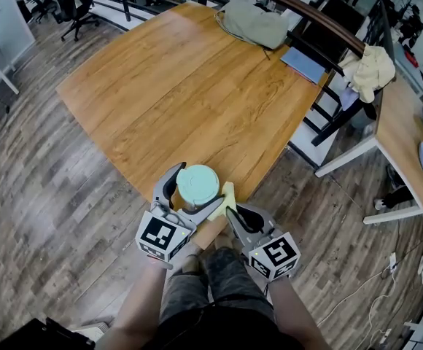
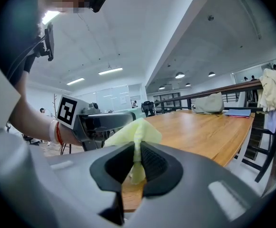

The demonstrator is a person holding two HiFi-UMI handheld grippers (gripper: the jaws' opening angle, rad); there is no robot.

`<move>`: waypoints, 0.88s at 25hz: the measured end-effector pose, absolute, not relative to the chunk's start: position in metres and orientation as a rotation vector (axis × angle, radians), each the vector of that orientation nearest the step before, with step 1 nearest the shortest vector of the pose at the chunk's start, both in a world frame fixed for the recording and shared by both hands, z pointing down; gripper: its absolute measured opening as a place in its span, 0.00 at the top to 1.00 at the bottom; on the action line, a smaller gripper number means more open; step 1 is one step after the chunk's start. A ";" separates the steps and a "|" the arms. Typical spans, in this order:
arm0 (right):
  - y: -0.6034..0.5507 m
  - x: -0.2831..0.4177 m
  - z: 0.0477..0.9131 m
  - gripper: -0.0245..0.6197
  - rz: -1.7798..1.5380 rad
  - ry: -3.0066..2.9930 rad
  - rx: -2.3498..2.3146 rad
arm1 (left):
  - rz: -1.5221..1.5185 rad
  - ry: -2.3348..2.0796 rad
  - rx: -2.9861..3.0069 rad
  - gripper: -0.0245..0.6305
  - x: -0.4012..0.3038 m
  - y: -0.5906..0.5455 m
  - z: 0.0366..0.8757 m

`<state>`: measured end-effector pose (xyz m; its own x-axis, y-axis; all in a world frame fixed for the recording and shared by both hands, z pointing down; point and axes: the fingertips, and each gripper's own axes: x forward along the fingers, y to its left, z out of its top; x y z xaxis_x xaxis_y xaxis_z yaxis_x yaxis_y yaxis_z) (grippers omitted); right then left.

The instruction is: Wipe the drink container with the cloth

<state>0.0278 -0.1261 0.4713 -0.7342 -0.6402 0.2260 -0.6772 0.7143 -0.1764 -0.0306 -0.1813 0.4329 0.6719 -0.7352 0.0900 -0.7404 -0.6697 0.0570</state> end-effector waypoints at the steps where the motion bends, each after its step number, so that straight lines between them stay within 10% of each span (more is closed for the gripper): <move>1: -0.128 0.026 0.471 0.90 0.367 -2.771 1.061 | 0.076 -1.226 2.777 0.28 -0.033 -0.183 0.434; 22: -0.168 -0.038 0.462 0.90 0.294 -2.712 0.802 | -0.219 -1.080 2.556 0.28 -0.086 -0.218 0.437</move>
